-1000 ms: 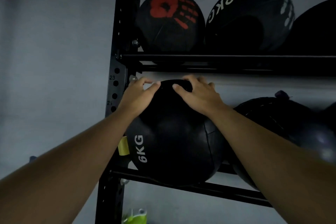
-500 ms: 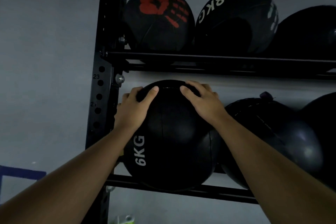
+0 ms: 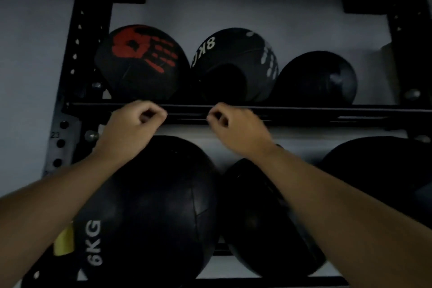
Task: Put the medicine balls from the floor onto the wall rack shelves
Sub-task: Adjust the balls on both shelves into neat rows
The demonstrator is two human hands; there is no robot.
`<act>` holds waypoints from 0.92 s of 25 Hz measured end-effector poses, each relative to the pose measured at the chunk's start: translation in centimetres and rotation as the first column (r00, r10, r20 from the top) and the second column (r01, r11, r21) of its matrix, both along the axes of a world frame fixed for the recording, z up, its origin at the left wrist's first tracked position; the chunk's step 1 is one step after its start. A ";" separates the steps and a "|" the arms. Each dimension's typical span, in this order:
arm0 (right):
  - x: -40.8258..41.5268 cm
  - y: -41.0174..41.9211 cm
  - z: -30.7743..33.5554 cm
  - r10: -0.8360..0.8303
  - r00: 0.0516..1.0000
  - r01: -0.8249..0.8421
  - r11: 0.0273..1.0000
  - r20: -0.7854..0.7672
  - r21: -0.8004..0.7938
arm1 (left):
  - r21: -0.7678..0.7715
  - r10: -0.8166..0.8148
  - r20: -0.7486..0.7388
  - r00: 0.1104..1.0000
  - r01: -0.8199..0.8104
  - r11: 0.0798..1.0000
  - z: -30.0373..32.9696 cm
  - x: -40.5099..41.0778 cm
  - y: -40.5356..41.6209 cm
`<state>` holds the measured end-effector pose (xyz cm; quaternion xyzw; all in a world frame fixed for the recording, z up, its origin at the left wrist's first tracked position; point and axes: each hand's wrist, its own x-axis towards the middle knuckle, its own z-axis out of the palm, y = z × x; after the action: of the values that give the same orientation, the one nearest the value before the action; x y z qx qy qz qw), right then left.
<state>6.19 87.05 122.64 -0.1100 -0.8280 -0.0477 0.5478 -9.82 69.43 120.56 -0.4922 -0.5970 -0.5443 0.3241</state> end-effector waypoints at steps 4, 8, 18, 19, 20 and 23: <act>9.5 6.7 6.8 -0.031 0.946 0.077 0.989 -0.322 0.130 | 0.105 0.080 -0.394 0.916 -0.042 0.994 6.7 9.0 6.1; 19.5 16.0 12.2 -0.213 0.867 0.168 0.976 -0.451 -0.136 | 0.124 0.134 -0.488 0.862 -0.083 0.989 12.1 18.2 15.6; 21.1 26.8 14.3 -0.018 0.963 -0.134 0.836 -0.271 -0.532 | -0.143 0.144 -0.357 0.923 -0.206 0.968 16.8 24.9 32.0; 20.4 27.1 14.4 0.008 0.955 -0.174 0.824 -0.296 -0.539 | -0.165 0.115 -0.348 0.930 -0.181 0.969 17.0 24.8 32.8; 19.7 27.3 14.5 0.030 0.943 -0.218 0.807 -0.331 -0.548 | -0.175 0.085 -0.345 0.935 -0.153 0.973 17.1 24.6 33.3; 18.2 27.0 15.2 0.065 0.916 -0.303 0.760 -0.397 -0.575 | -0.117 0.075 -0.373 0.925 -0.127 0.985 16.8 23.2 33.7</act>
<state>24.38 114.08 137.82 -0.2089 -0.6909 0.3053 0.6212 13.40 103.15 137.32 -0.5752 -0.5869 -0.3823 0.4226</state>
